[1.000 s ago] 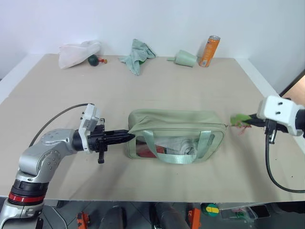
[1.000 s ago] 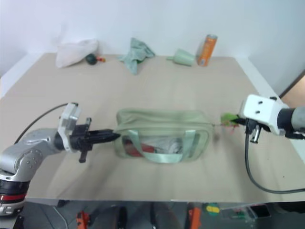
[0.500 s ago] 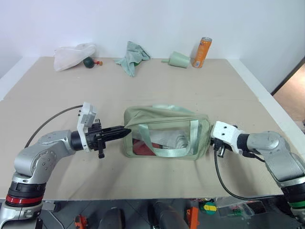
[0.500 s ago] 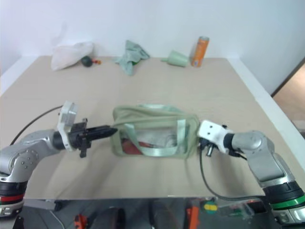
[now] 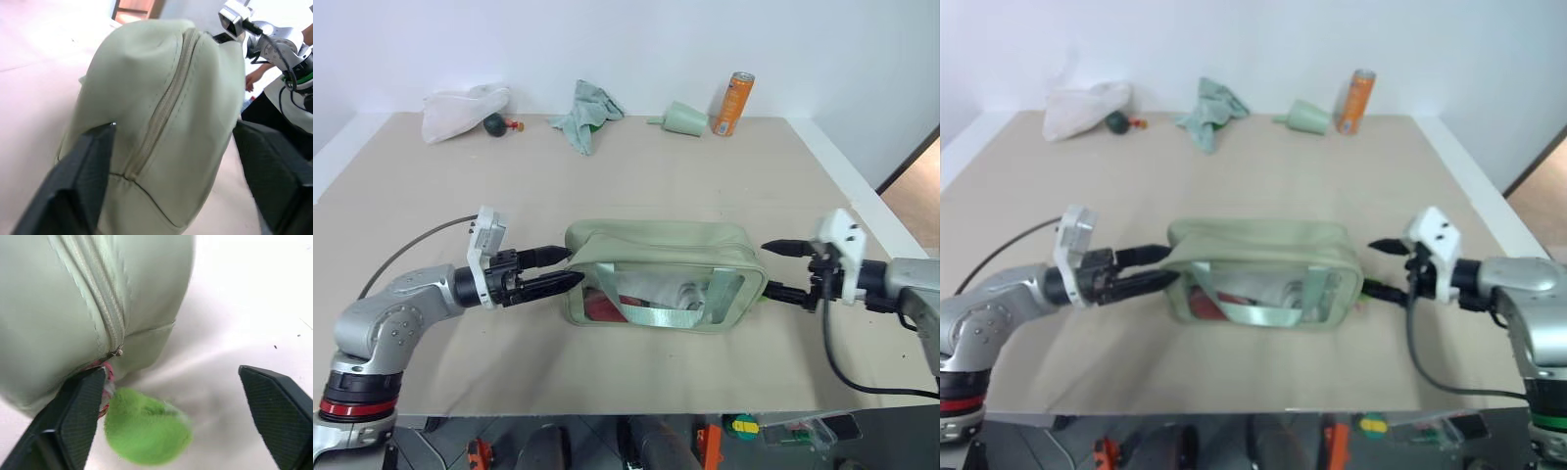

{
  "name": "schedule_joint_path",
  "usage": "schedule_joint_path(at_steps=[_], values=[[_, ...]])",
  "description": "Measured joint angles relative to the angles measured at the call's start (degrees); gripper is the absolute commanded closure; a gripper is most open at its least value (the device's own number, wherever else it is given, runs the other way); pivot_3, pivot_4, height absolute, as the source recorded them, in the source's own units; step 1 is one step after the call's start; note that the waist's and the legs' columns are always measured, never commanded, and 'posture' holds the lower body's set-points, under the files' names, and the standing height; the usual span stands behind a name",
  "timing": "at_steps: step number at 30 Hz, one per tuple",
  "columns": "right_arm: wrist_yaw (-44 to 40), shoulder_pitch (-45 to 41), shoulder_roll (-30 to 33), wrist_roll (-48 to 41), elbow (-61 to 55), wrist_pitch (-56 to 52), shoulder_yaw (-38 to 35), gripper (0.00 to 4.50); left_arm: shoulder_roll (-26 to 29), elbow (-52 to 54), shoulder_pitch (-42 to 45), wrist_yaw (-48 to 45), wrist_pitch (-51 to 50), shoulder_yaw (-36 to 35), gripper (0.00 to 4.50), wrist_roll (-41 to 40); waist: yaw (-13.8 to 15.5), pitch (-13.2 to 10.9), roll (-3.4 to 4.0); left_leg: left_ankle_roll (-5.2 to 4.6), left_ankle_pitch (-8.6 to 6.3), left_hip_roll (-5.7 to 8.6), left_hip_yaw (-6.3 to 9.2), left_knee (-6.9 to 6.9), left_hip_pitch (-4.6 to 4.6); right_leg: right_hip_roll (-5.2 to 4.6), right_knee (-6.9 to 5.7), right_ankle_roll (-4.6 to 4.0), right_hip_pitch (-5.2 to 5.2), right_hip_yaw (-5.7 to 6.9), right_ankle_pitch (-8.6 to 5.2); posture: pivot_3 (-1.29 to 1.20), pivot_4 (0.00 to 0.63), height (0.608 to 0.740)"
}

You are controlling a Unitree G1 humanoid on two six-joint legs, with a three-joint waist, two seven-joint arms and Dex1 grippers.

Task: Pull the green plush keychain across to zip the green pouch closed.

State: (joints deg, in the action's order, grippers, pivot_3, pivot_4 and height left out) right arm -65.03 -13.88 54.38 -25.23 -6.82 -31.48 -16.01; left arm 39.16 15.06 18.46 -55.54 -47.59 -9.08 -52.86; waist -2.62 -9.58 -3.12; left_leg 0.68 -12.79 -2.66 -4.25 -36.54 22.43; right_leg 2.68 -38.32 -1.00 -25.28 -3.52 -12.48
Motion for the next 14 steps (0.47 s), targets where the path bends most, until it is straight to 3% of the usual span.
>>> schedule_joint_path(at_steps=[3, 8, 13, 14], values=[[0.0, 2.7, 0.1, -5.1, -0.5, -3.2, -7.9, 0.00, 3.2, 1.5, -4.0, 0.7, -2.3, -6.9, 0.77, -3.8, -0.1, 0.0, 0.04, -0.01, -0.03, -0.02, 0.03, 0.04, -0.04, 0.01, 0.00, -0.04, 0.01, 0.04, -0.06, 0.00, 0.150, 0.740], [1.8, 9.1, -0.7, -9.8, -3.5, -6.6, -15.0, 0.00, 4.1, -3.3, -10.8, 4.1, -2.9, -17.4, 0.77, -6.1, -0.1, 0.0, 0.05, 0.00, -0.02, -0.03, 0.14, 0.01, -0.13, 0.00, -0.01, -0.05, 0.09, 0.14, -0.06, 0.00, 0.150, 0.740], [4.7, 13.6, -3.8, -12.0, -7.2, -8.0, -16.2, 0.00, 4.1, -9.3, -15.7, 5.0, -1.5, -19.1, 0.77, -2.0, 0.0, 0.0, 0.07, 0.04, 0.05, 0.00, 0.15, -0.07, -0.10, -0.05, -0.01, -0.08, 0.09, 0.17, -0.08, 0.00, 0.150, 0.740], [5.5, 13.6, -3.8, -12.5, -8.1, -8.1, -16.2, 0.00, 4.2, -10.1, -15.9, 4.4, -0.7, -18.4, 0.51, -0.7, 0.0, 0.0, 0.06, 0.03, 0.07, 0.00, 0.10, -0.09, -0.10, -0.07, 0.00, -0.21, 0.09, 0.15, -0.15, 0.00, 0.150, 0.740]])
